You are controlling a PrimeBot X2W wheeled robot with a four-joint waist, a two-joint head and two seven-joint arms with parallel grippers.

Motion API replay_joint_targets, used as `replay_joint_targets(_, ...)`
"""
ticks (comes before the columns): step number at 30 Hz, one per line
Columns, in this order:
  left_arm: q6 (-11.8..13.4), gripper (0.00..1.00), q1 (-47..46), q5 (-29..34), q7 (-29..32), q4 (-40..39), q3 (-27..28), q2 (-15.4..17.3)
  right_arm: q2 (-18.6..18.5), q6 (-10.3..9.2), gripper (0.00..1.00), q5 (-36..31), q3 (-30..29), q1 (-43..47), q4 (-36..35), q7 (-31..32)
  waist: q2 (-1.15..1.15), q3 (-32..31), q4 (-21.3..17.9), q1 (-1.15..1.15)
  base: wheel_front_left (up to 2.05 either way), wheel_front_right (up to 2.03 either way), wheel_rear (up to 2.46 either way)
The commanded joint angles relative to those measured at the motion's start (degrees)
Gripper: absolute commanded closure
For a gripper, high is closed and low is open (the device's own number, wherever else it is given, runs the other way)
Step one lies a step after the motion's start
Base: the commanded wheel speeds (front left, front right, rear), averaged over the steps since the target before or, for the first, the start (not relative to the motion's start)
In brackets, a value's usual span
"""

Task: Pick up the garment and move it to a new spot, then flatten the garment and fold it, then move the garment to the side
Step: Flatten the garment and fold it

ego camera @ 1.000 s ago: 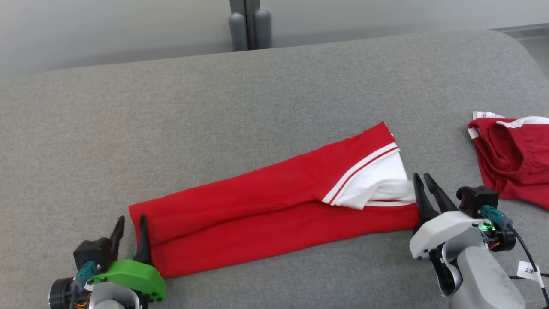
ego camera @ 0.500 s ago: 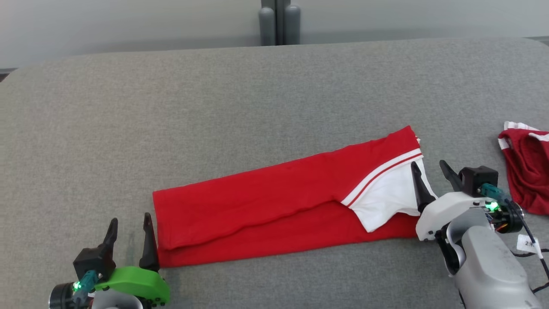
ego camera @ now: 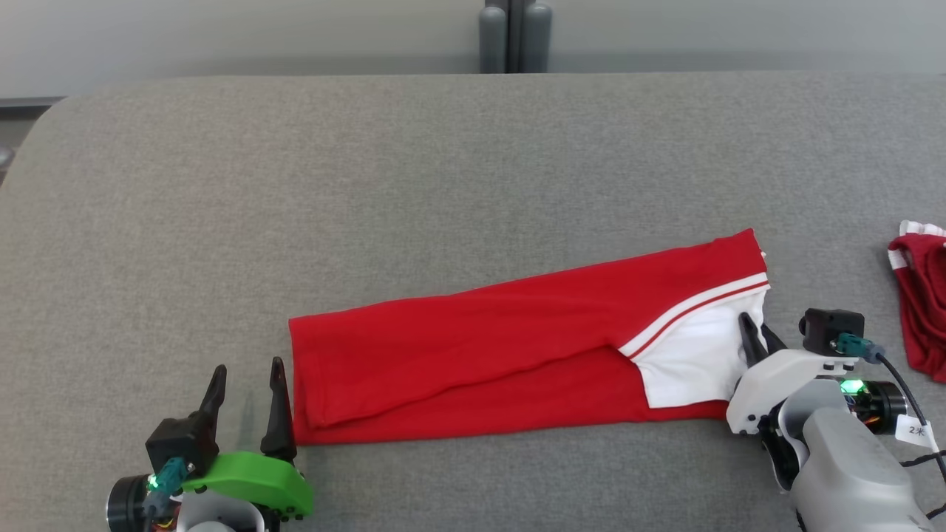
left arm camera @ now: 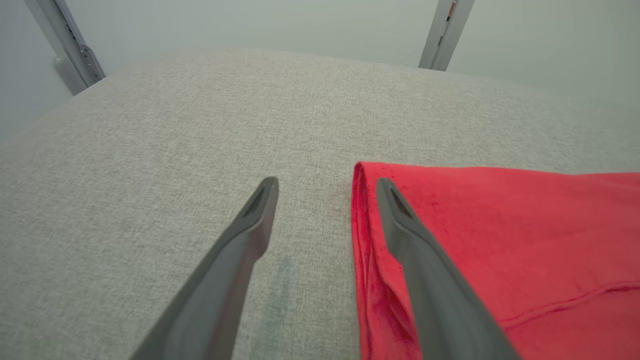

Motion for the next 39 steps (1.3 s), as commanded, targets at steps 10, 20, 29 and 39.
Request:
replay_joint_targets(10,0.64,0.0,-0.01,-1.06,0.0,-0.69,-2.08,0.13,-1.71,-0.21,1.0,-4.6,-10.5,5.89,-12.18,0.01,0.0,-1.74,-10.11,0.0,0.0,0.0,0.0)
replay_joint_targets(20,1.04,0.0,-0.89,-1.77,0.01,-0.13,-4.12,0.15,1.72,-0.19,1.0,0.83,-0.64,7.95,-26.24,0.01,0.0,-1.67,-12.63,0.0,0.0,0.0,0.0)
replay_joint_targets(29,0.87,0.0,-1.07,-2.38,0.01,0.09,-6.67,0.15,2.03,-0.19,1.0,16.64,21.02,8.86,-34.03,0.01,0.0,-1.92,-6.79,0.0,0.0,0.0,0.0)
replay_joint_targets(39,1.3,0.0,-0.52,-3.41,0.0,0.95,-10.36,0.14,2.05,-0.18,1.0,30.8,36.66,5.46,-32.79,0.0,0.0,-1.98,3.64,0.0,0.0,0.0,0.0)
